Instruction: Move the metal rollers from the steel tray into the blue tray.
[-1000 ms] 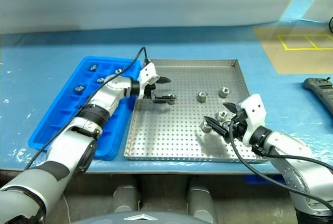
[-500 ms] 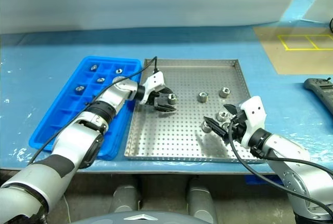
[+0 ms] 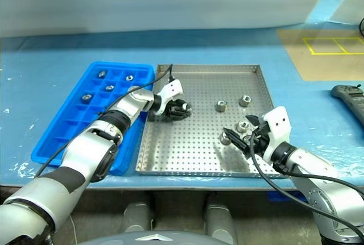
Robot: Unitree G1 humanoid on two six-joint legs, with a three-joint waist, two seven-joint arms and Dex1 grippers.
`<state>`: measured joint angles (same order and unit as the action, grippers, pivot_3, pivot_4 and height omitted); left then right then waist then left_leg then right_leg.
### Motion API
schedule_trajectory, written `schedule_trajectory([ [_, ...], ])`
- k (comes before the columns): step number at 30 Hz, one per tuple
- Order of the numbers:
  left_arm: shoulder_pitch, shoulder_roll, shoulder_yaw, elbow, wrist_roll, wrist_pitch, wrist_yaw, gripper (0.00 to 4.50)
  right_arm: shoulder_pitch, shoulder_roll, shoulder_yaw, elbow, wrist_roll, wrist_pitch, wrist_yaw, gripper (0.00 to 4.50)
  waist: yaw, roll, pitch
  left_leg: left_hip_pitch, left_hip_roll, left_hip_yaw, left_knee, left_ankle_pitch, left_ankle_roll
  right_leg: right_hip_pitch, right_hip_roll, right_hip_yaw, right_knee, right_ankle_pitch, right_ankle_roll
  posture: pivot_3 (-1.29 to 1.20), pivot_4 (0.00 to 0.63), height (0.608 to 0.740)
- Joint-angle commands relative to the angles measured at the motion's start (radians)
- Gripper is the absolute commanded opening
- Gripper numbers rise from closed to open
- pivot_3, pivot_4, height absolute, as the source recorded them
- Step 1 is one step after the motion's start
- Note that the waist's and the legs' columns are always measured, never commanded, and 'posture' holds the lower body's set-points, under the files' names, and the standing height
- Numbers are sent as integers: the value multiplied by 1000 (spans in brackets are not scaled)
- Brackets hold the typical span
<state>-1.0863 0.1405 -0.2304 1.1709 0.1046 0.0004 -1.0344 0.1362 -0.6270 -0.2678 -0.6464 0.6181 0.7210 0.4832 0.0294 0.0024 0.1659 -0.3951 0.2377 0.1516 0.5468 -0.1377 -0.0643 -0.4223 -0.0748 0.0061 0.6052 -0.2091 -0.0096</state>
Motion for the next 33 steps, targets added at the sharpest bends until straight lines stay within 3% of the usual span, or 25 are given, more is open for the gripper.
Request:
schedule_trajectory([
  [1,-30,-5,27,-12,-15,-6,-4,1701,-1,1,-19,-61,10,-23,-2,4500,-1,0,0,0,0,0,0,0,0,0,0,0,0,0,0,-437,150,740],
  [13,22,26,157,-154,-117,-38,52,1701,-74,7,47,-9,-10,-46,24,4500,-11,0,0,0,0,0,0,0,0,0,0,-1,0,0,0,-370,150,740],
  [22,288,63,233,-602,-189,94,224,1701,-198,25,154,98,-43,-80,86,4500,-8,0,0,-1,1,0,-1,0,0,0,0,-1,0,0,0,-232,150,740],
  [26,448,75,295,-858,-205,165,383,1701,-291,46,224,184,-71,-114,136,4500,2,0,0,-1,1,0,0,0,0,0,-1,-2,0,0,0,-146,150,740],
  [33,600,94,360,-1095,-218,227,552,1701,-415,80,309,314,-106,-162,223,4500,21,0,0,-2,3,-1,-1,0,-1,-1,0,-3,0,0,0,-11,150,740],
])
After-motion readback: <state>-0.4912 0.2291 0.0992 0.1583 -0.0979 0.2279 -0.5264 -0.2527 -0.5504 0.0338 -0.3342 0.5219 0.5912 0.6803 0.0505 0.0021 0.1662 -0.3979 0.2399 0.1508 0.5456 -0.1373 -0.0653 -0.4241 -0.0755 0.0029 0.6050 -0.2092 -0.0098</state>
